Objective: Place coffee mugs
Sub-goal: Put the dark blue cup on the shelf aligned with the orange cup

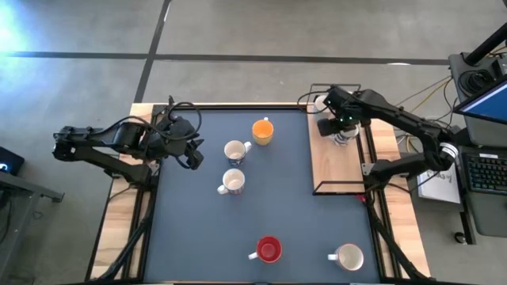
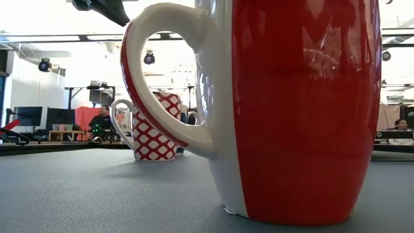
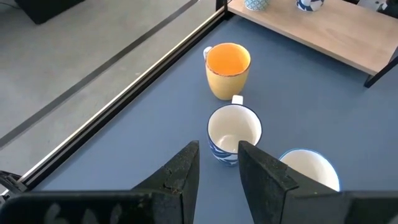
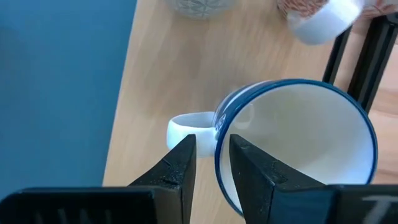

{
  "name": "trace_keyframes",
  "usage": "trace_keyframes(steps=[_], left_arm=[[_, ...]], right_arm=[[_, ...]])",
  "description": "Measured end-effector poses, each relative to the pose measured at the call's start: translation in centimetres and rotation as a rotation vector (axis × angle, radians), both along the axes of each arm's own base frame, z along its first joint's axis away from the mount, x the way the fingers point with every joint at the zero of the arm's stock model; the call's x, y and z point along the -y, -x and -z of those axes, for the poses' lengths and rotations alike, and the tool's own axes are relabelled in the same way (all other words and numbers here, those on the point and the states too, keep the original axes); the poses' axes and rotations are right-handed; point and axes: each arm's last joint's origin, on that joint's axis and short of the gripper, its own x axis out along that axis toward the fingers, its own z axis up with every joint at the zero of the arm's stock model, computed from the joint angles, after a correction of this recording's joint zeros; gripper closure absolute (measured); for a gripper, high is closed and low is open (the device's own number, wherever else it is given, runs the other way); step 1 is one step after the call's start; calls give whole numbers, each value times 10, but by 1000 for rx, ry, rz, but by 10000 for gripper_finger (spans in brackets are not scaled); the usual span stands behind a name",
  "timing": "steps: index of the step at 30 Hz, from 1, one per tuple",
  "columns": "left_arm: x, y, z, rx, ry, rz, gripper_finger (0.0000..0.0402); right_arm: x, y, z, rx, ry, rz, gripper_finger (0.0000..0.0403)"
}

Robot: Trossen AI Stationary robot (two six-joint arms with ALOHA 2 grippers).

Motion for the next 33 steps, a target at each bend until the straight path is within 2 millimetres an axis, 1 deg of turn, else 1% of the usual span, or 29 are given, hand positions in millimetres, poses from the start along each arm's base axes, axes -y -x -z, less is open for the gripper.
trace_keyframes(steps=[3,11,17,33], left_arm=[[0,0,0,0,0,0,308],[0,0,0,-1,0,0,308],[0,0,0,-1,0,0,308],[0,0,0,-1,0,0,308]], right_arm=[[1,-1,1,-5,-3,-10,322],[-1,1,0,-10,-1,-11,363],[0,1,0,-10,-1,-9,384],[2,8,1,-87,27,45,390]])
